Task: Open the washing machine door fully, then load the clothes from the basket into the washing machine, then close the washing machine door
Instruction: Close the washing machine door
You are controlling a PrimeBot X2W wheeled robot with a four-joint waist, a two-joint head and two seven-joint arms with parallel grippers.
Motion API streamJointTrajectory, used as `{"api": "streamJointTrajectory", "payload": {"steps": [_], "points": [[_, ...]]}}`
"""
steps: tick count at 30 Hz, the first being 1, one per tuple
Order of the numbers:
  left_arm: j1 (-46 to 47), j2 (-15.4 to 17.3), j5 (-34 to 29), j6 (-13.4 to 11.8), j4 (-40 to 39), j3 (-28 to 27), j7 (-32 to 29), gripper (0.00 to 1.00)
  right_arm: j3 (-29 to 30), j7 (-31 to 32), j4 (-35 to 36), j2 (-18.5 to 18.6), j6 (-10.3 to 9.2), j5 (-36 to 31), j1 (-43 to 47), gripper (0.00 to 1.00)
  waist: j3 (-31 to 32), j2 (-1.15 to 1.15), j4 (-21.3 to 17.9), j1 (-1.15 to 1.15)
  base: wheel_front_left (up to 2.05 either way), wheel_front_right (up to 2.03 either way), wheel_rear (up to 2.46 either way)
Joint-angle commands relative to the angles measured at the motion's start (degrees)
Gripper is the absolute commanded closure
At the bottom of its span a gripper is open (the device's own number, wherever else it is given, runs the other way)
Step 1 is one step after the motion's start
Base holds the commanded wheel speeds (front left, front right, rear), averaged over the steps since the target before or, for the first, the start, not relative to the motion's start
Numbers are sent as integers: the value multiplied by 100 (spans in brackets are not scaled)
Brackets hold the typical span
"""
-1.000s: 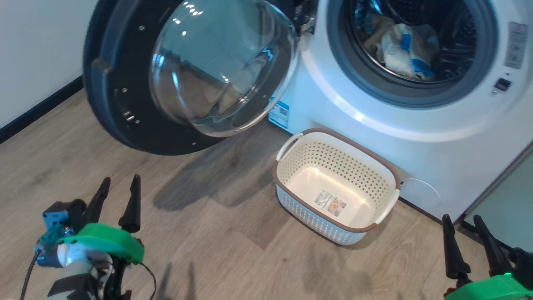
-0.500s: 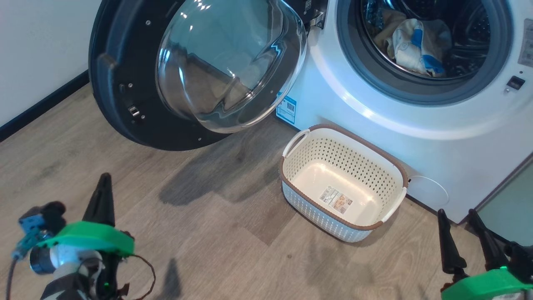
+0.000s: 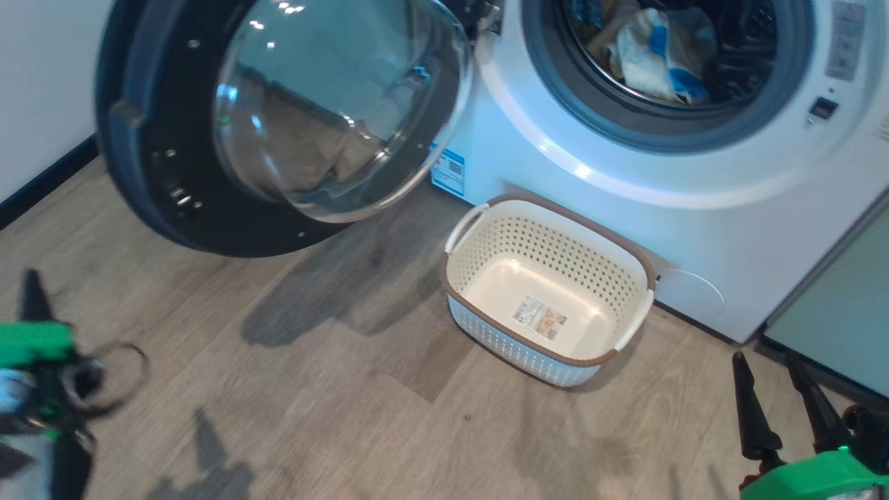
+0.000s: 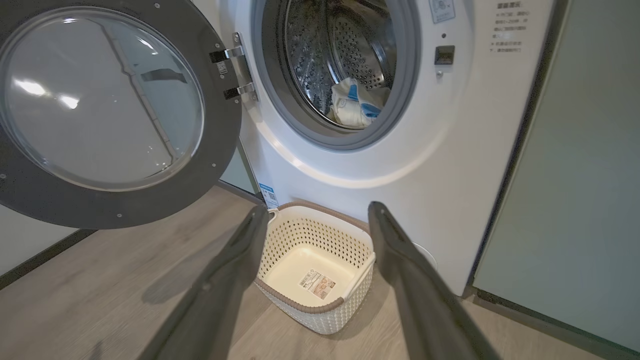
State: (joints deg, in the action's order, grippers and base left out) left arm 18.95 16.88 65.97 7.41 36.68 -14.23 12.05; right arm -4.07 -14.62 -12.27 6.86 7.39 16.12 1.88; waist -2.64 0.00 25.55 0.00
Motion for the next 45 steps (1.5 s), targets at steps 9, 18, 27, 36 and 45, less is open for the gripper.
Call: {"api": "streamJointTrajectory", "payload": {"steps": [9, 18, 27, 36, 45], "points": [[1302, 1027, 1820, 8, 1007, -1097, -935, 100, -153, -38, 177, 258, 10, 6, -285, 0, -239, 0, -457, 0, 0, 0, 0], [2457, 1580, 2188, 5, 2128, -1185, -1693, 100, -212, -38, 215, 418, 10, 3, -411, 0, -534, 0, -715, 0, 0, 0, 0], [3045, 2155, 2068, -15, 2686, -929, -2432, 100, -292, -38, 246, 600, 10, -5, -547, 0, -850, 0, -898, 0, 0, 0, 0], [3517, 2499, 1913, -58, 3014, -694, -2917, 100, -298, -38, 272, 763, 10, -8, -613, 0, -1063, 0, -944, 0, 0, 0, 0], [3901, 2639, 1791, -34, 3164, -522, -3158, 100, -326, -38, 327, 919, 10, -34, -689, 0, -1323, 0, -970, 0, 0, 0, 0]]}}
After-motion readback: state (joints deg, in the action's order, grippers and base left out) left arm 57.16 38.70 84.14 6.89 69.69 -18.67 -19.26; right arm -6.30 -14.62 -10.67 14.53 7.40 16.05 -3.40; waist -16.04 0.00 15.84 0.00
